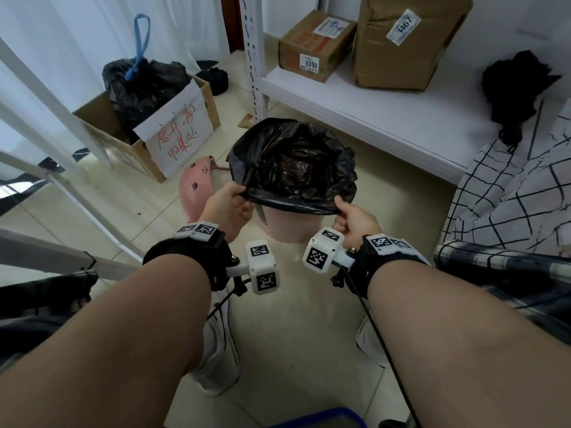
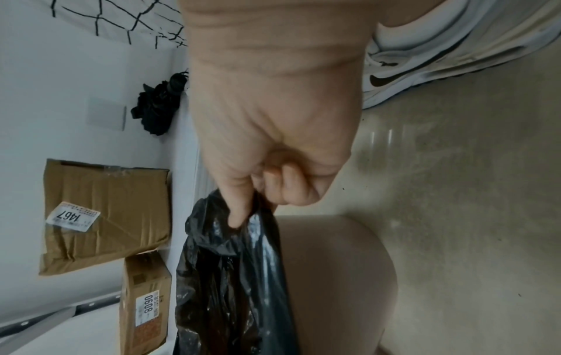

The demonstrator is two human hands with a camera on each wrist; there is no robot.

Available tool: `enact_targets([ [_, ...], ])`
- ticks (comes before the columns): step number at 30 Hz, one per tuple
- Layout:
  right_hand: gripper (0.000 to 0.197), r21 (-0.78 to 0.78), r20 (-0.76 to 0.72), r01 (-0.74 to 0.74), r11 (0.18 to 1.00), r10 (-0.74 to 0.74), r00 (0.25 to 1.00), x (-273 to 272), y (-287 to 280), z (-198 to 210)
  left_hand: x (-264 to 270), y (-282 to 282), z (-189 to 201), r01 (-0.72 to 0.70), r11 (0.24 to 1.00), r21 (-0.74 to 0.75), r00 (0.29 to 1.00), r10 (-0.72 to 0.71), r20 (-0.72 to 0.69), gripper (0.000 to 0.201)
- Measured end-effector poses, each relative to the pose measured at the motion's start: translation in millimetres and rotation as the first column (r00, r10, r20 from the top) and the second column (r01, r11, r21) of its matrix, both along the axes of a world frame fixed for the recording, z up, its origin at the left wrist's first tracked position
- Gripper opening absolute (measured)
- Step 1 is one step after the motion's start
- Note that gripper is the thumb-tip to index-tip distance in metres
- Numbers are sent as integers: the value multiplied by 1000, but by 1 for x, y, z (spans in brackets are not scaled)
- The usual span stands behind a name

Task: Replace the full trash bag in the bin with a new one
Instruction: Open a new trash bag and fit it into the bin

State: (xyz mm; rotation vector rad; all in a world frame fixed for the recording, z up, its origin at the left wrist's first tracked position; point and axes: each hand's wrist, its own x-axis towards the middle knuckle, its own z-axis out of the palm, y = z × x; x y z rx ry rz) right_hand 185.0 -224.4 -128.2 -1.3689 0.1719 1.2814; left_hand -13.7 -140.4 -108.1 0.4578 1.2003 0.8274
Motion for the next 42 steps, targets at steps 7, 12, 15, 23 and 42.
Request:
enact_targets([
  [7, 35, -149, 107, -21, 989, 38, 994, -10, 0, -2, -3, 3, -9, 114, 992, 56, 982, -103, -158, 17],
  [12, 22, -60, 25, 53, 997, -52, 998, -14, 4, -8, -4, 4, -34, 130, 988, 78, 924, -93, -370, 29],
  [15, 9, -27, -60, 94, 995, -95, 994, -11, 7, -12, -4, 7, -40, 52, 995, 83, 954, -25, -299, 23],
  [23, 19, -79, 168, 47, 996, -33, 985, -1, 22, -32, -4, 35, -34, -1, 980, 200, 962, 55, -266, 23],
  [42, 18, -740, 668, -595, 313, 446, -596, -56, 70, 29, -15, 57, -30, 236, 964, 124, 859, -147, -490, 36],
])
